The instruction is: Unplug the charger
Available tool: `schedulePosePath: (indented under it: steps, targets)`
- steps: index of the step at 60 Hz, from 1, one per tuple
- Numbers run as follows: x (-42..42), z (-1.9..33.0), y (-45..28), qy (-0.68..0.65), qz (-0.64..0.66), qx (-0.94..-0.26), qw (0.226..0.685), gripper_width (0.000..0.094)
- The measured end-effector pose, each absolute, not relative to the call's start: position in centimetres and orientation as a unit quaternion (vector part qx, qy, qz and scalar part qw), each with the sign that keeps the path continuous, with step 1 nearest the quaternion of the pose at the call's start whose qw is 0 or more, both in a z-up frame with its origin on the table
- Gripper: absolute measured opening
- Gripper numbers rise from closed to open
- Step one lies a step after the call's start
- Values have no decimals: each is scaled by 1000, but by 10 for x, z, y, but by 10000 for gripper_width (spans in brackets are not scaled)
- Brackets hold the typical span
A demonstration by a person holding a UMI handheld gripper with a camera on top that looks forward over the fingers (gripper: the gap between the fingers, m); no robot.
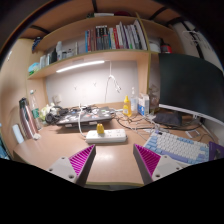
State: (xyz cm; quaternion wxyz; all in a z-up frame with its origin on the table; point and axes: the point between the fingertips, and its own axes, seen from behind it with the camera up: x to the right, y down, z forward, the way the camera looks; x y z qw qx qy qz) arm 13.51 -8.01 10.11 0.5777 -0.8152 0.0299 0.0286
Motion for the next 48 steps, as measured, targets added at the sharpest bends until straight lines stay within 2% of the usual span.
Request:
schedulePosePath:
  steps: [18,40,48]
  targets:
    - [90,62,4,-7,45,-831,554,830]
    - [76,44,124,4,27,-832,554,813]
    - [78,36,147,16,30,-833,553,756]
